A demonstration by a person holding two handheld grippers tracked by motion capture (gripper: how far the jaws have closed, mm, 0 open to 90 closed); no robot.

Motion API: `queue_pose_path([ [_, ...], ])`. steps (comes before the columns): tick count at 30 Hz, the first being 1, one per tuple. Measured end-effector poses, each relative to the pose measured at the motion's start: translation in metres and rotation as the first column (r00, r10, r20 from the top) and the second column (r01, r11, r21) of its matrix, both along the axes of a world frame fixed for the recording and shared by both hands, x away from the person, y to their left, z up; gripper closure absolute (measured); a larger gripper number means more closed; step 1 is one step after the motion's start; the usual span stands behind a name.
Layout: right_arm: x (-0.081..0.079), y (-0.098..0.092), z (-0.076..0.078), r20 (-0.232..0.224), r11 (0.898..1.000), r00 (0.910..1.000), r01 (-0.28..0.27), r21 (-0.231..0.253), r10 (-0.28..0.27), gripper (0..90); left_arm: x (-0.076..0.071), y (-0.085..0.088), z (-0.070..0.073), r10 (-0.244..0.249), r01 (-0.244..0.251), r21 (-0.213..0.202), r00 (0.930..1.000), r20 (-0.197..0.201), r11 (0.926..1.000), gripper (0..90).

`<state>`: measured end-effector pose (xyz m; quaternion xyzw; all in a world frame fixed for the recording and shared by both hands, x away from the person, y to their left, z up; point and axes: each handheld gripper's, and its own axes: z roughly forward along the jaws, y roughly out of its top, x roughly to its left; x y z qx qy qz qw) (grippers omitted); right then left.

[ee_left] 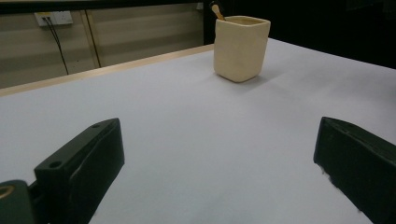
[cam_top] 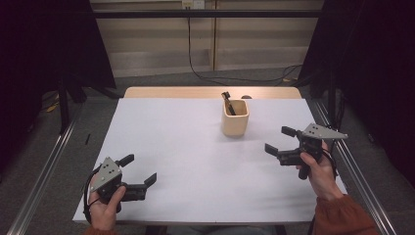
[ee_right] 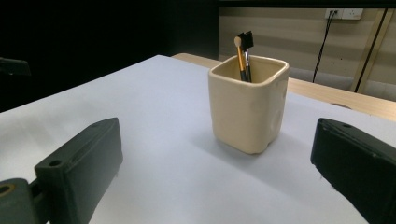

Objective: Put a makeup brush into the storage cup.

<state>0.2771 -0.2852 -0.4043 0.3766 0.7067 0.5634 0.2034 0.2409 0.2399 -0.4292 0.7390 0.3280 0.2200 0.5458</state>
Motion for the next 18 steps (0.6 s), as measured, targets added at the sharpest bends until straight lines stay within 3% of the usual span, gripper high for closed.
queue_pose_path([
  [13,-0.024,-0.018,-0.016,-0.015,0.998,0.9984,0.054,-0.034,-0.055,1.6,-0.004,0.001,0.0,0.012,-0.012,0.0,0.9999,0.0,0.9999,1.5],
  [18,-0.035,-0.027,-0.02,-0.02,0.996,0.9964,0.081,-0.026,-0.082,1.6,-0.005,0.002,0.0,0.011,-0.011,0.002,0.9999,-0.002,0.9999,1.3],
])
